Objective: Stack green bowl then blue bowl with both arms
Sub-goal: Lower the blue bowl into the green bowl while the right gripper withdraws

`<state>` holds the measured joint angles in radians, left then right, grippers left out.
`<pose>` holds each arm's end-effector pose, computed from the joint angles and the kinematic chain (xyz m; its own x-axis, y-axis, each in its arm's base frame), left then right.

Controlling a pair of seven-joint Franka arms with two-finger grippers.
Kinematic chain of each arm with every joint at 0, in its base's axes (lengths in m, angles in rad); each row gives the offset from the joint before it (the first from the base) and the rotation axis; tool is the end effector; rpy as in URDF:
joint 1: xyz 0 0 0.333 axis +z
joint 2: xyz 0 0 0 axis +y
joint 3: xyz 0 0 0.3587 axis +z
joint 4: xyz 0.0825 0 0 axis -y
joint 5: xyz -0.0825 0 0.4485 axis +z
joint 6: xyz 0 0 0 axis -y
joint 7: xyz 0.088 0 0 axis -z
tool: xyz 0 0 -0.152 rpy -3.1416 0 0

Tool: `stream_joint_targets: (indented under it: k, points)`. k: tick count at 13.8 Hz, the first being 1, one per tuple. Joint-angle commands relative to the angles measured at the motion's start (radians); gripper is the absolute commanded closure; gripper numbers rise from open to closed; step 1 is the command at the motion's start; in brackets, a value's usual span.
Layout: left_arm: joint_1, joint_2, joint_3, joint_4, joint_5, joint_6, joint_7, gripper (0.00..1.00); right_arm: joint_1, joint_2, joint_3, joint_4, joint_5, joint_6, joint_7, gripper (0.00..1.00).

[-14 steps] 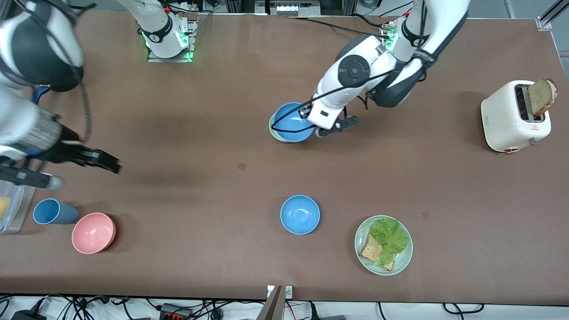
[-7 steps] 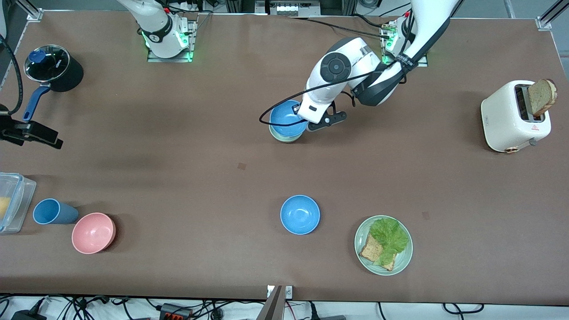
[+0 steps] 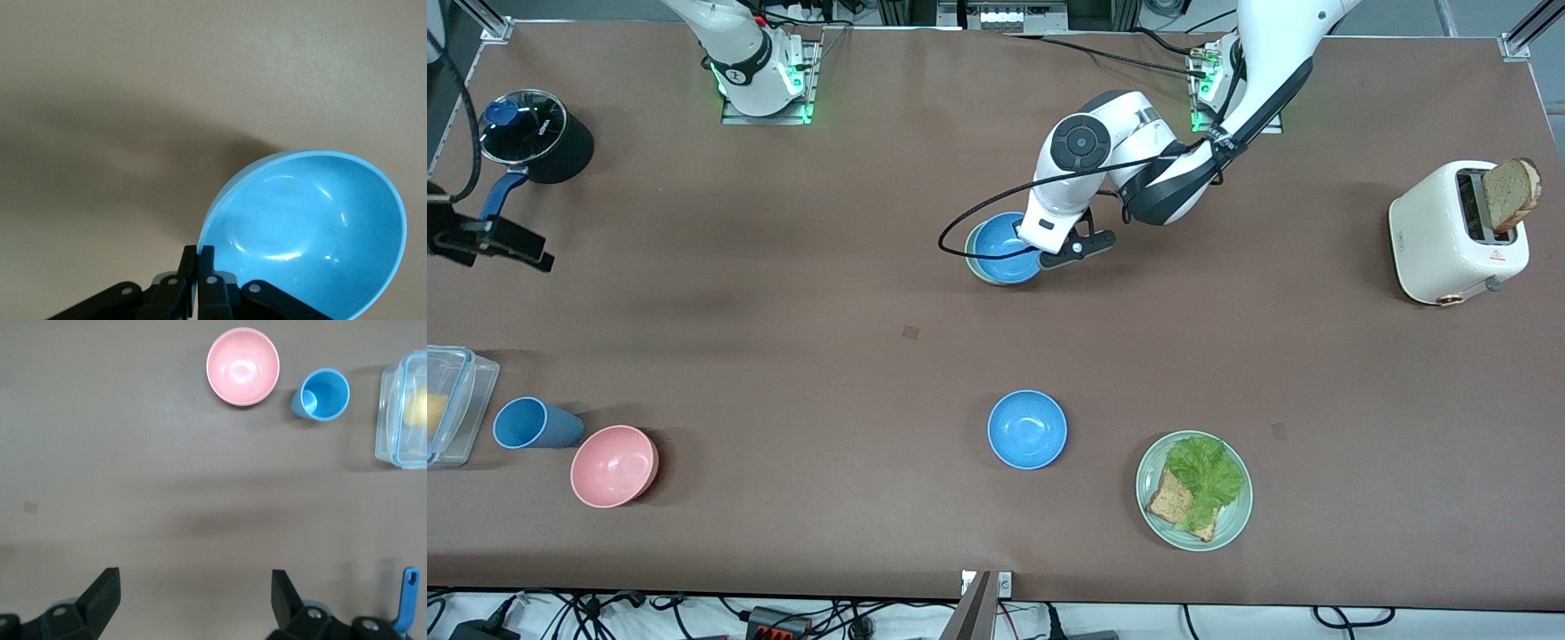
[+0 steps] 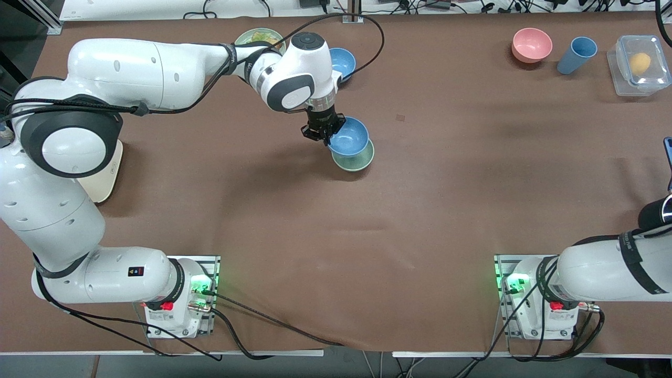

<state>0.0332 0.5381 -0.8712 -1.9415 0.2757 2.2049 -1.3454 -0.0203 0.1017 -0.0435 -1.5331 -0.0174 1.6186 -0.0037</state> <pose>0.4690 -0.4742 0.2393 0.9062 0.3737 -0.1976 0.3807 -0.9247 -0.0029 0.6554 -0.0432 0.5818 0.9981 -0.0591 -0.0162 -0.0587 -0.9980 0.0217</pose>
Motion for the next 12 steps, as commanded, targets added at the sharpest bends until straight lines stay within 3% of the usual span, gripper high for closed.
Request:
stream_joint_targets:
  k: [1,5,7,8,12]
  points:
    - [-0.010,0.009,0.001,0.010,0.031,0.007,-0.026,0.99,-0.006,-0.170,0.011,-0.221,-0.021,0.061,-0.013,0.00]
    - [-0.029,0.026,0.009,0.013,0.033,0.025,-0.026,0.98,0.003,-0.175,0.013,-0.229,-0.021,0.073,-0.015,0.00]
    - [-0.027,0.031,0.011,0.015,0.034,0.029,-0.028,0.90,0.002,-0.151,0.011,-0.219,-0.004,0.076,-0.015,0.00]
    - [-0.022,0.029,0.011,0.018,0.033,0.026,-0.031,0.80,0.005,-0.145,0.013,-0.208,-0.009,0.073,-0.013,0.00]
    - [0.004,0.010,-0.002,0.053,0.033,-0.020,-0.031,0.77,0.013,-0.143,0.010,-0.197,-0.015,0.079,-0.015,0.00]
